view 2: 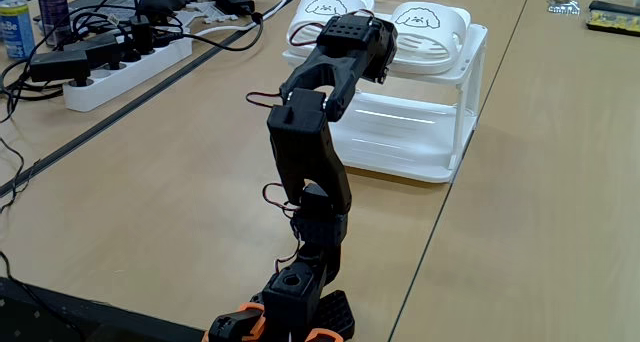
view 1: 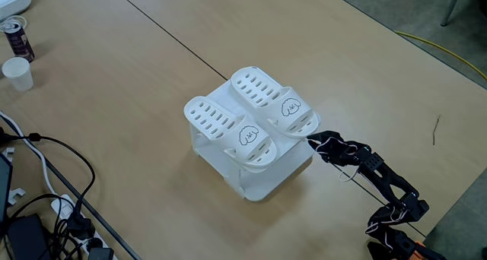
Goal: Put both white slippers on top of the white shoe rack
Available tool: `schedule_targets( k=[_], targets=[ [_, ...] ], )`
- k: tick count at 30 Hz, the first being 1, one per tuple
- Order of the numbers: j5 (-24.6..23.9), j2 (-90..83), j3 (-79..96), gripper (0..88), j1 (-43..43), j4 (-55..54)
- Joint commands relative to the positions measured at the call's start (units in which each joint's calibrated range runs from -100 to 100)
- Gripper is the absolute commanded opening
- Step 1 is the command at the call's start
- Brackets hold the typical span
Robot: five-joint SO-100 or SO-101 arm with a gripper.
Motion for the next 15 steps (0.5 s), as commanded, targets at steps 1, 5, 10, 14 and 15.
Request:
schedule_targets(
  k=[1, 5, 10, 14, 15],
  targets=[
    [0.4, -0.2, -4.1, 0.8, 0.5, -0.5],
    [0.4, -0.2, -4.3, 0.8, 0.3, -0.5],
    [0.4, -0.2, -4.5, 0.8, 0.1, -0.5],
    [0.4, -0.2, -4.6, 0.8, 0.1, -0.6],
    [0.4, -0.2, -4.6, 0.8, 0.1, -1.1]
  ],
)
